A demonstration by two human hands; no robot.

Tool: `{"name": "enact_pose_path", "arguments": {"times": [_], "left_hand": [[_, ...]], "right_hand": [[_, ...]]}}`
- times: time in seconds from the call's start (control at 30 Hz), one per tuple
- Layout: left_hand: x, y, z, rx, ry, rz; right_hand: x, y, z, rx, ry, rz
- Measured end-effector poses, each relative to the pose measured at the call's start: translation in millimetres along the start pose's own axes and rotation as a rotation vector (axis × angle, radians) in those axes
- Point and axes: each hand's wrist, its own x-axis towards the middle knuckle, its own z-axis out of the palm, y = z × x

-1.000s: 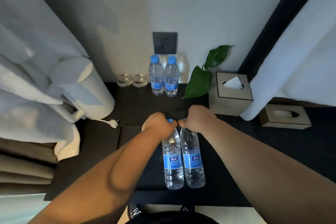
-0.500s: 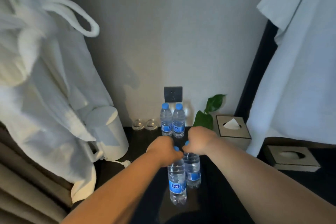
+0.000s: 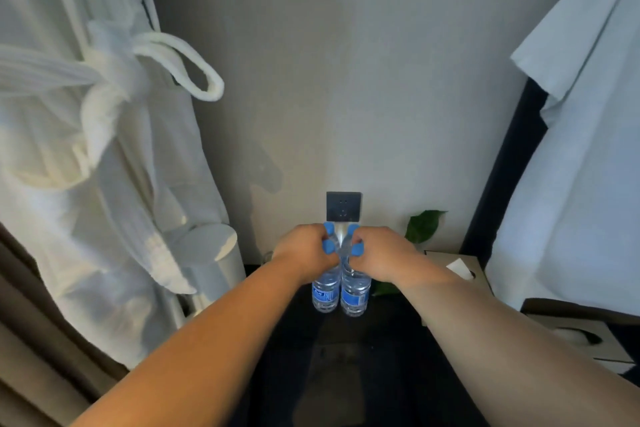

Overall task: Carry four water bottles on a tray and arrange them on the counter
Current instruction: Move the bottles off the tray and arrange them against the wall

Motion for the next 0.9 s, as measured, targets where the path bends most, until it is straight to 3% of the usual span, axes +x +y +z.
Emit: {"name": "enact_pose_path", "arguments": {"times": [0.37, 0.9], "left_hand": [[43.0, -29.3, 39.5, -0.079, -0.081, -0.009], [50.8, -48.5, 71.9, -0.177, -0.054, -0.009]], "right_hand": [[52.1, 20.4, 29.5, 0.044, -0.063, -0.028], [65.5, 37.3, 60.4, 0.022, -0.073, 0.007]]}}
